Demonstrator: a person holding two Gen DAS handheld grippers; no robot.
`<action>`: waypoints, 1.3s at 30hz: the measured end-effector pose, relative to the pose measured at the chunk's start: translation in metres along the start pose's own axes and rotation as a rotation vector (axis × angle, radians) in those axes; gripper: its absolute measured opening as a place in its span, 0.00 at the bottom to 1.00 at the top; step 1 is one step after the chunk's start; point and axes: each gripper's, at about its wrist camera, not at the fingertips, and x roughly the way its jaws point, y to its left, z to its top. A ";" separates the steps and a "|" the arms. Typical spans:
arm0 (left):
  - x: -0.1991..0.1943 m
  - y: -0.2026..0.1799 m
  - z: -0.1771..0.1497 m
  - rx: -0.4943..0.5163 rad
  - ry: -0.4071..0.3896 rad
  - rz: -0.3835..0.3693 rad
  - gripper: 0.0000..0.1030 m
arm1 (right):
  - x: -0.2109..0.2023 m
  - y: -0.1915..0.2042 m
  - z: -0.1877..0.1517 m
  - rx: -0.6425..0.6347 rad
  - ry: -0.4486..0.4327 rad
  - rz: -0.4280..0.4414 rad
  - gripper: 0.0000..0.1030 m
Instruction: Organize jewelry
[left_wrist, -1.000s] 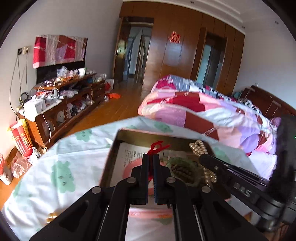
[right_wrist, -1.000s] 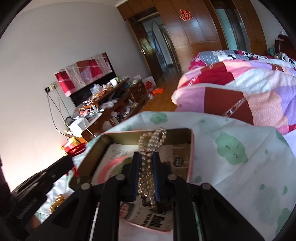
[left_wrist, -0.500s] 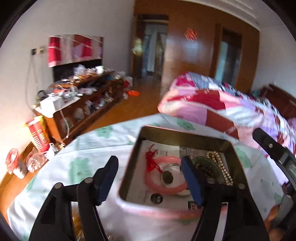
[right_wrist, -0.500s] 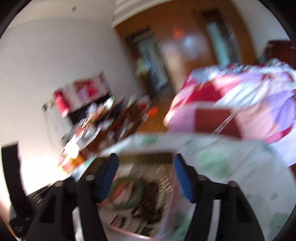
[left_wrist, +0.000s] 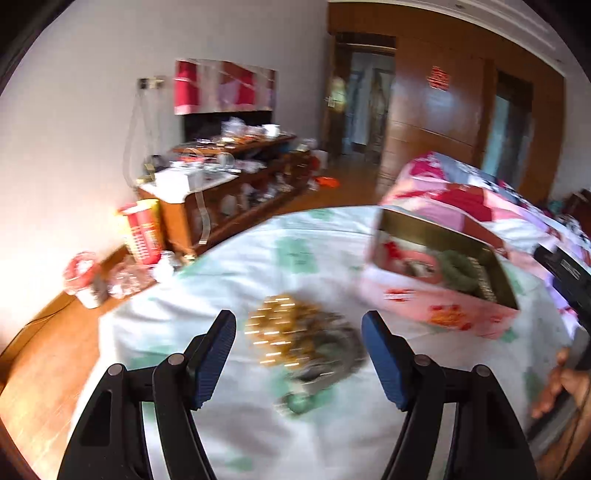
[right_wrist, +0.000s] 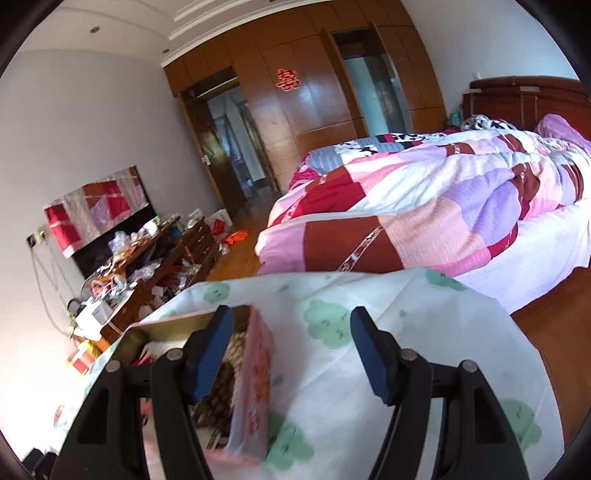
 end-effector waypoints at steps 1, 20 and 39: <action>-0.001 0.007 -0.001 -0.008 0.001 0.017 0.69 | -0.007 0.004 -0.005 -0.017 0.005 0.016 0.67; -0.022 0.030 -0.047 0.010 0.065 0.053 0.69 | -0.039 0.071 -0.065 -0.245 0.170 0.250 0.67; -0.014 0.047 -0.059 -0.105 0.116 -0.030 0.69 | 0.008 0.187 -0.126 -0.438 0.539 0.490 0.67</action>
